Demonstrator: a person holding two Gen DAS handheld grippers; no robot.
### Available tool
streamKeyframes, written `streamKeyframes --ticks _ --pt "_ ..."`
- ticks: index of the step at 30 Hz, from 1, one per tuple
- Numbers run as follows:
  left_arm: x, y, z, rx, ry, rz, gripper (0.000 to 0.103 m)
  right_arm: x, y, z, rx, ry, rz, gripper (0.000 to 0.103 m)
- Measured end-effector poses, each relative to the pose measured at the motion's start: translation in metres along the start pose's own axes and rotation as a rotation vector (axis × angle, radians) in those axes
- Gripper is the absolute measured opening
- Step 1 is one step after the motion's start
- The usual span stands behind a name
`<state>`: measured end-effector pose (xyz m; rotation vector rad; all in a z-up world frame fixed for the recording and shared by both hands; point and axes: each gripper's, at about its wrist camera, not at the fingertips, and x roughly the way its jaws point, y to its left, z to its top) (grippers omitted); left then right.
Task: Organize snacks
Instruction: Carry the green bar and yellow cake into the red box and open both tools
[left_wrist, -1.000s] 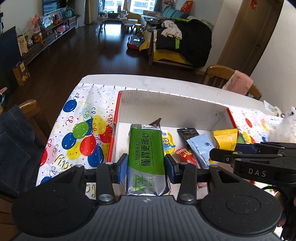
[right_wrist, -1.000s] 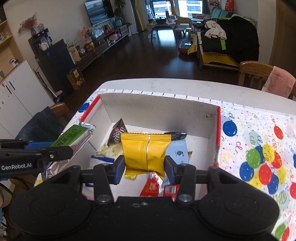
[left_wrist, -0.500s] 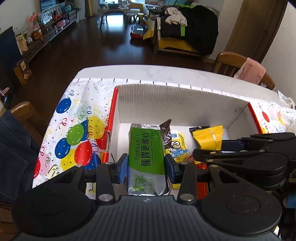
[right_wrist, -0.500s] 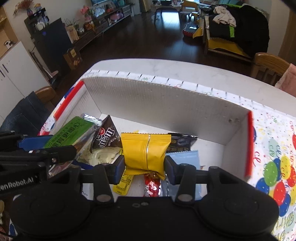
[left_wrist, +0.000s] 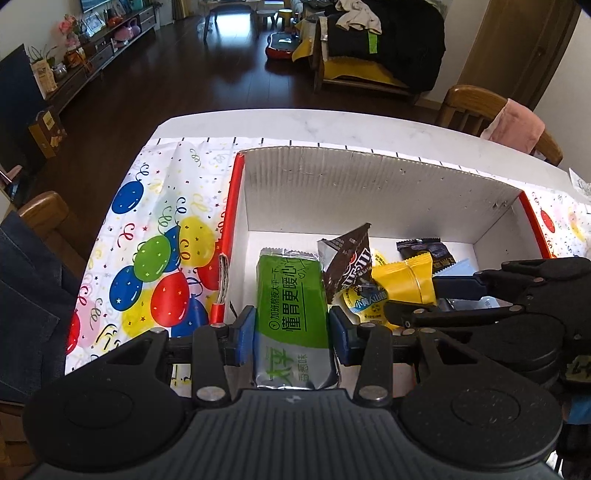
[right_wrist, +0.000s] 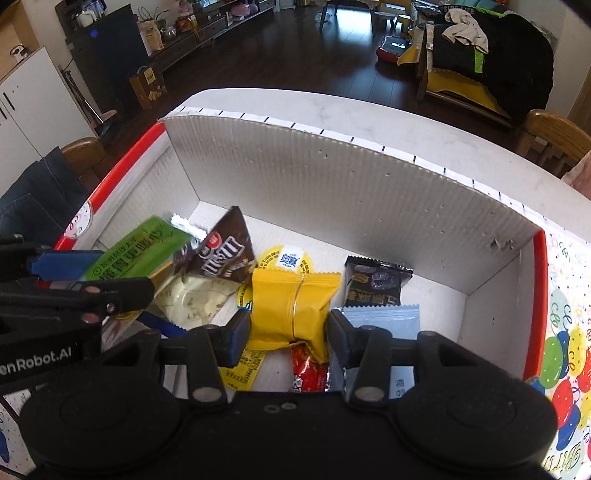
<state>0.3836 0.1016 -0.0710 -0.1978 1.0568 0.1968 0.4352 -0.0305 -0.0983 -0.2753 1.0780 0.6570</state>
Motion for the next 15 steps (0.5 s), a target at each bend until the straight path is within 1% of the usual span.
streamKeyframes --ticks 7,15 --pt "-0.007 -0.001 -0.003 0.008 -0.02 -0.006 0.042 -0.012 0.0 -0.003 0.002 -0.019 0.007 0.051" --pt "-0.025 0.002 -0.013 0.001 -0.053 -0.028 0.047 -0.042 0.001 -0.013 0.016 -0.065 0.021 0.059"
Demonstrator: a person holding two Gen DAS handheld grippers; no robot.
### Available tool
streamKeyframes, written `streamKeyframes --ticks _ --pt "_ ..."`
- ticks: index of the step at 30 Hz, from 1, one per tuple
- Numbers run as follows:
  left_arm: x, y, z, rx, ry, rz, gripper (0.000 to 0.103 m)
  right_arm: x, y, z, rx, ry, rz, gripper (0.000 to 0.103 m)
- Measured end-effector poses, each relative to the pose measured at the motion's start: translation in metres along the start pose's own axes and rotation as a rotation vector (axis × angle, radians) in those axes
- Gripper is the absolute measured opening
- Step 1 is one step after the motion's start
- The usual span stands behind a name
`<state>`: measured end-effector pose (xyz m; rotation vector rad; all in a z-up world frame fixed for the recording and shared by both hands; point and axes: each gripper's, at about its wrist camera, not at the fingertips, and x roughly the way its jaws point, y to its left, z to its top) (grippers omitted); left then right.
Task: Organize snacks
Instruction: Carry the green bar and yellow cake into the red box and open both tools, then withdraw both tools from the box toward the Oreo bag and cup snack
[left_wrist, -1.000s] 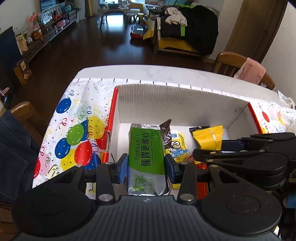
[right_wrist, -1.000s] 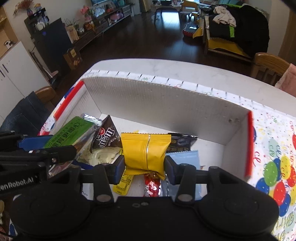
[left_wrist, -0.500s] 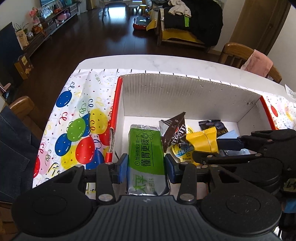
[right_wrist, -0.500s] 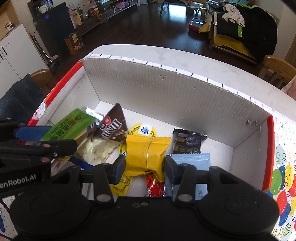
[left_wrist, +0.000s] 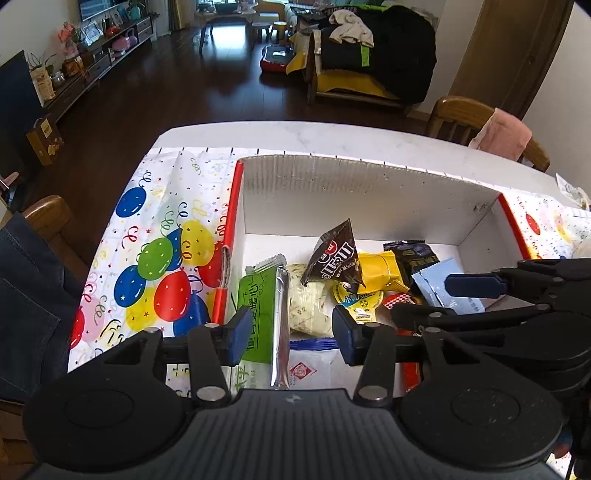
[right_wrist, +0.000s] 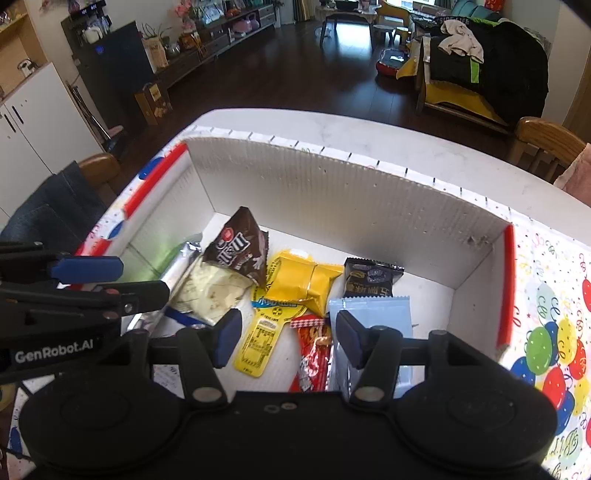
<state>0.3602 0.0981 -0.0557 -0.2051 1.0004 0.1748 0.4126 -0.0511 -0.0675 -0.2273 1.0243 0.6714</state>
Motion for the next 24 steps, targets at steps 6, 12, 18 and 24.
streamKeyframes --ticks 6,12,18,24 --pt "-0.023 0.003 -0.009 -0.003 -0.035 -0.022 0.051 -0.025 0.006 -0.009 0.006 -0.036 0.014 0.063" --pt "-0.049 0.005 -0.019 0.007 -0.081 -0.027 0.057 -0.051 0.014 -0.019 0.023 -0.077 0.034 0.065" --pt "-0.074 0.01 -0.032 0.009 -0.123 -0.04 0.064 -0.078 0.025 -0.032 0.031 -0.127 0.068 0.073" --pt "-0.099 0.015 -0.049 0.022 -0.167 -0.06 0.07 -0.102 0.034 -0.049 0.043 -0.173 0.086 0.082"
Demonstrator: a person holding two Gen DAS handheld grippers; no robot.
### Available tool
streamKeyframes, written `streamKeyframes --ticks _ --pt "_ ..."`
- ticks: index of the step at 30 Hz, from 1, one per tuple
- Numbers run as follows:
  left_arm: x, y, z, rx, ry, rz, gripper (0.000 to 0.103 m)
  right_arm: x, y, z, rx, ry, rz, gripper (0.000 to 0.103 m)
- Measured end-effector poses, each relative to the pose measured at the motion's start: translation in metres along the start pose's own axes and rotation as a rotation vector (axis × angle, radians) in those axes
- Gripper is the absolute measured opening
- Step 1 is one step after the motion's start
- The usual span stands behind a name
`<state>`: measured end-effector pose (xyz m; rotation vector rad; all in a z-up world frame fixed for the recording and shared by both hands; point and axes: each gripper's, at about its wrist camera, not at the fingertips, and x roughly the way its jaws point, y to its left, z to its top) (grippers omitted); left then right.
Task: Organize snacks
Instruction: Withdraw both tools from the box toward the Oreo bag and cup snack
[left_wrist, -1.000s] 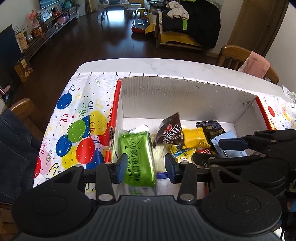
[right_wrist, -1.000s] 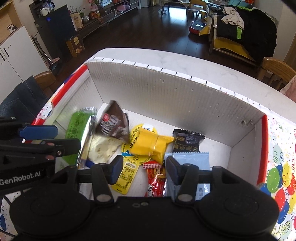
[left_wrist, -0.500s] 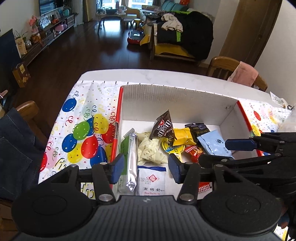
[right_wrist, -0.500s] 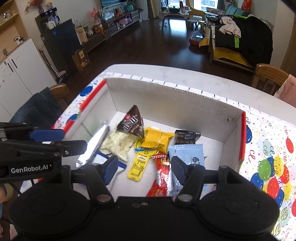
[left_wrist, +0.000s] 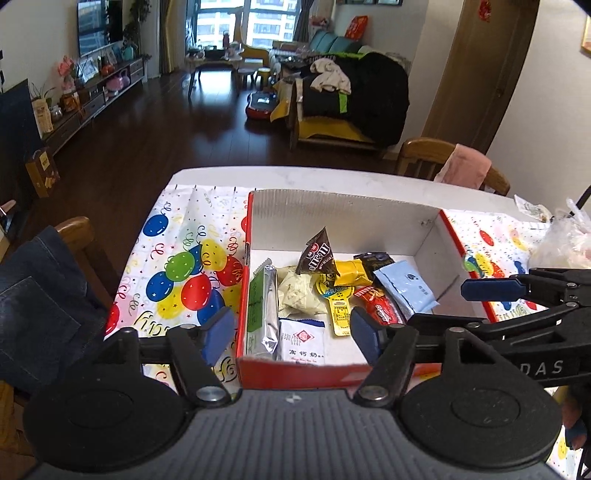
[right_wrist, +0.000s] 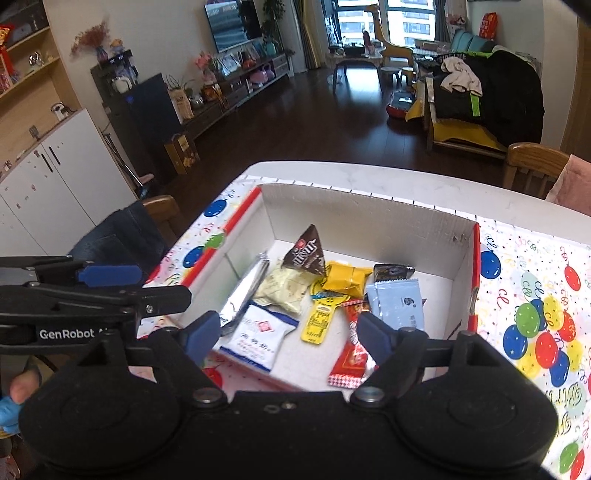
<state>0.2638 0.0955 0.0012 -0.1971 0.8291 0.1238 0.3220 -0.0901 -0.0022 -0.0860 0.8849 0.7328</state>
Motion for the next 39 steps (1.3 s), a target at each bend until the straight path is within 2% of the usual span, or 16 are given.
streamKeyframes --ticks 4,8,16,17,18,29,39 --pt "-0.018 0.004 -0.01 0.001 -0.032 -0.023 0.071 -0.014 0.006 -0.01 0.002 -0.022 0.007 0.083" --pt "-0.035 0.007 -0.023 0.015 -0.055 -0.025 0.078 -0.025 0.014 -0.021 0.002 -0.034 0.019 0.083" --pt "-0.06 0.008 -0.053 0.049 -0.066 -0.045 0.078 -0.041 0.032 -0.044 -0.005 -0.037 0.042 0.087" --pt "-0.063 0.008 -0.057 0.051 -0.064 -0.049 0.078 -0.042 0.034 -0.047 -0.003 -0.038 0.044 0.094" --pt "-0.066 0.009 -0.062 0.052 -0.063 -0.054 0.078 -0.044 0.036 -0.051 0.001 -0.044 0.046 0.095" --pt "-0.087 0.027 -0.108 0.016 -0.025 -0.07 0.081 -0.048 0.048 -0.086 0.04 -0.004 0.044 0.1" --pt "-0.086 0.035 -0.148 0.001 0.024 -0.079 0.086 -0.034 0.05 -0.12 0.144 0.057 0.067 0.101"
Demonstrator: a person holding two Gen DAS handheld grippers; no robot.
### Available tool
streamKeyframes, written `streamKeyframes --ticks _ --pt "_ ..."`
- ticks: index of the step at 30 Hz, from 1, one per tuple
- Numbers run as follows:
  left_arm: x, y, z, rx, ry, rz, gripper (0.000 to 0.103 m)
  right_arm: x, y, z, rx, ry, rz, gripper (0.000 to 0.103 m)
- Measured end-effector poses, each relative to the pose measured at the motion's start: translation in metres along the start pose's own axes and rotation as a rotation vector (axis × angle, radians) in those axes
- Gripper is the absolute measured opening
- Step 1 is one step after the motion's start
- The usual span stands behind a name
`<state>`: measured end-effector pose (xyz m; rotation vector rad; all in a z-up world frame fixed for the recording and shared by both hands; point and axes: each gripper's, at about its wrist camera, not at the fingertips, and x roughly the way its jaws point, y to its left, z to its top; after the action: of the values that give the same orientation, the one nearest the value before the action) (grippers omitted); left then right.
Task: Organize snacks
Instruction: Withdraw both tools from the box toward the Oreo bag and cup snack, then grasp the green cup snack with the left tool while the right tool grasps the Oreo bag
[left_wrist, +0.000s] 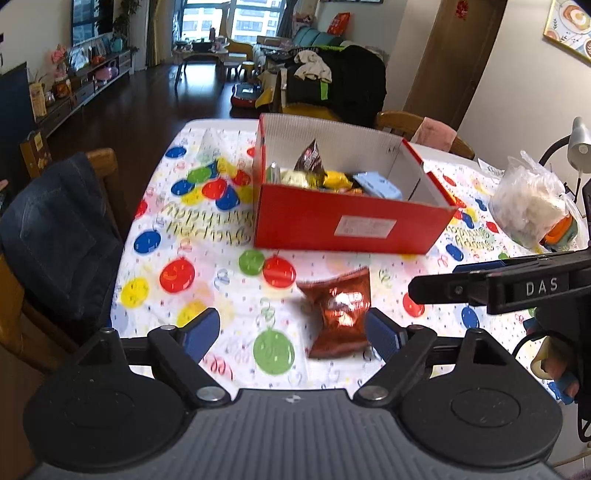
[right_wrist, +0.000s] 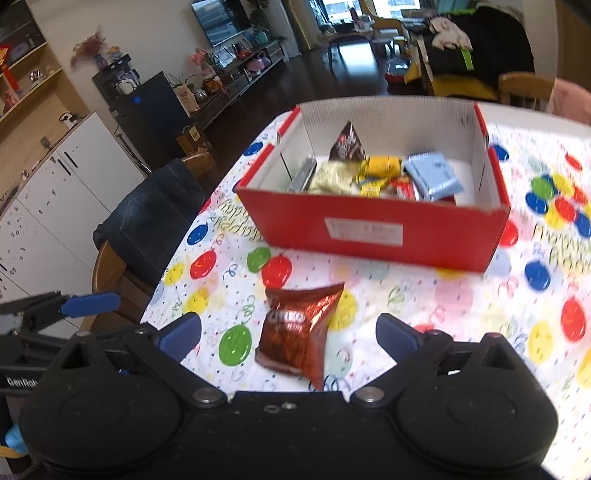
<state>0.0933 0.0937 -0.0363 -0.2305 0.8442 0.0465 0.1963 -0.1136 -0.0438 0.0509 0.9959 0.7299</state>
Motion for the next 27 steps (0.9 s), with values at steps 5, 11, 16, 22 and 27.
streamKeyframes --ticks 5,11,16,22,27 --pt "0.006 0.003 -0.013 -0.006 0.028 -0.021 0.099 0.011 0.002 -0.006 0.012 0.025 -0.021 0.101" --pt "0.023 -0.001 -0.032 0.014 0.087 -0.002 0.099 0.032 0.005 -0.008 0.015 0.069 -0.059 0.101" --pt "0.038 -0.006 -0.046 0.024 0.156 -0.009 0.099 0.054 0.007 -0.008 0.023 0.114 -0.077 0.101" --pt "0.06 -0.012 -0.06 0.021 0.238 -0.027 0.099 0.077 0.011 -0.009 0.006 0.165 -0.093 0.101" --pt "0.072 -0.02 -0.067 0.035 0.287 -0.058 0.099 0.089 0.013 -0.014 -0.009 0.202 -0.099 0.101"
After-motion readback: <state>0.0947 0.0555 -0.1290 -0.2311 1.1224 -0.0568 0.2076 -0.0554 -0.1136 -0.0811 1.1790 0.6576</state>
